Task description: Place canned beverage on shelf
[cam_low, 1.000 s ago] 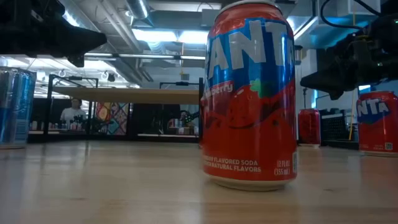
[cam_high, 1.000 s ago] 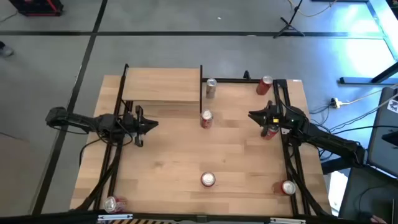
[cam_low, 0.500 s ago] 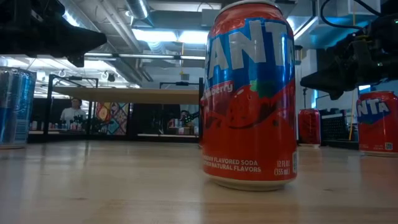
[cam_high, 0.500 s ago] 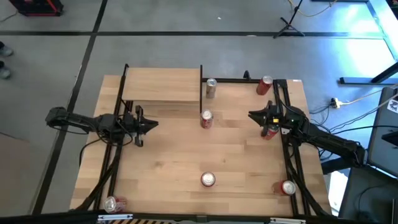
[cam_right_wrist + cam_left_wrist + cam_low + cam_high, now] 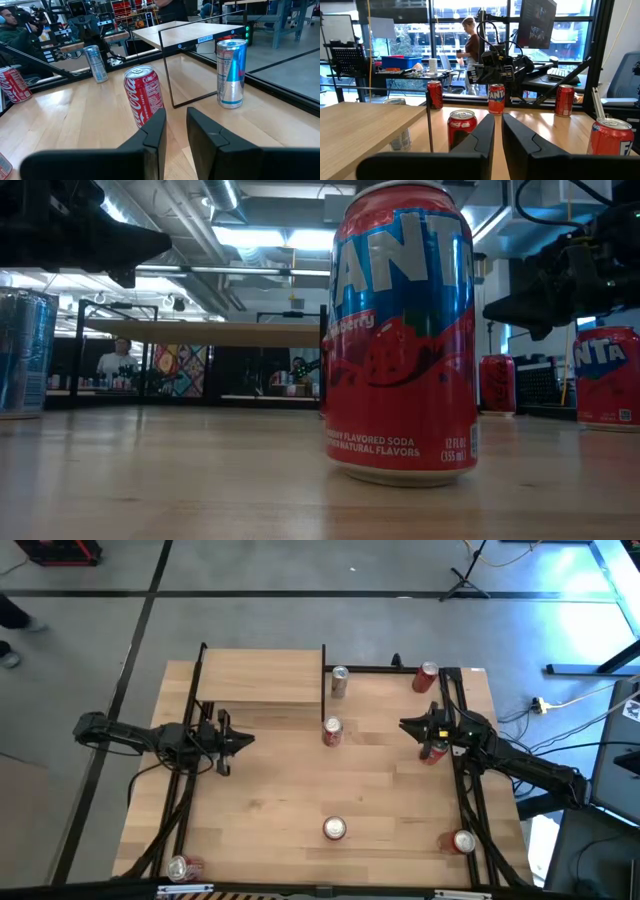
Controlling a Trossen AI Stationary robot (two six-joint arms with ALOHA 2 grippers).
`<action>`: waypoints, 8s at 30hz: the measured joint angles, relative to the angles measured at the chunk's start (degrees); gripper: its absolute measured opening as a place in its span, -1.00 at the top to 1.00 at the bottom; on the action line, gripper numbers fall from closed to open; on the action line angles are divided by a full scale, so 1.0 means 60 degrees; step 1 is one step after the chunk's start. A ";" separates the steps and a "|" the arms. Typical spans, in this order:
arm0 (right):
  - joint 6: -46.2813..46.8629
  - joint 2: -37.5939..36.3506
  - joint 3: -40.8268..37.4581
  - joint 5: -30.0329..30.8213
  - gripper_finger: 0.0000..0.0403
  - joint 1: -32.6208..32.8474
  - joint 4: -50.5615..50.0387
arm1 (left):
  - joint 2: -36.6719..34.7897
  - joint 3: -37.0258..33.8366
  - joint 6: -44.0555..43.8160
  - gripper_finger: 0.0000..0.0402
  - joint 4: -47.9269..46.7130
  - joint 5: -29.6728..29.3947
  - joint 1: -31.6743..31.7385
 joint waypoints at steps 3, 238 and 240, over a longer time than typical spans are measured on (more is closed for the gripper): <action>-0.0003 0.0004 0.0001 0.0002 0.66 -0.0002 0.0004 | 0.0001 0.0000 0.0000 0.86 0.0000 -0.0003 -0.0002; 0.2327 1.3751 1.2493 0.3024 -0.83 0.1180 -1.0444 | 0.0029 0.0095 -0.0831 0.08 0.3903 -0.3687 0.0611; 0.2423 1.3753 1.2218 0.3010 -0.83 0.1180 -1.0019 | 0.0025 0.0095 -0.0831 0.08 0.3901 -0.3690 0.0610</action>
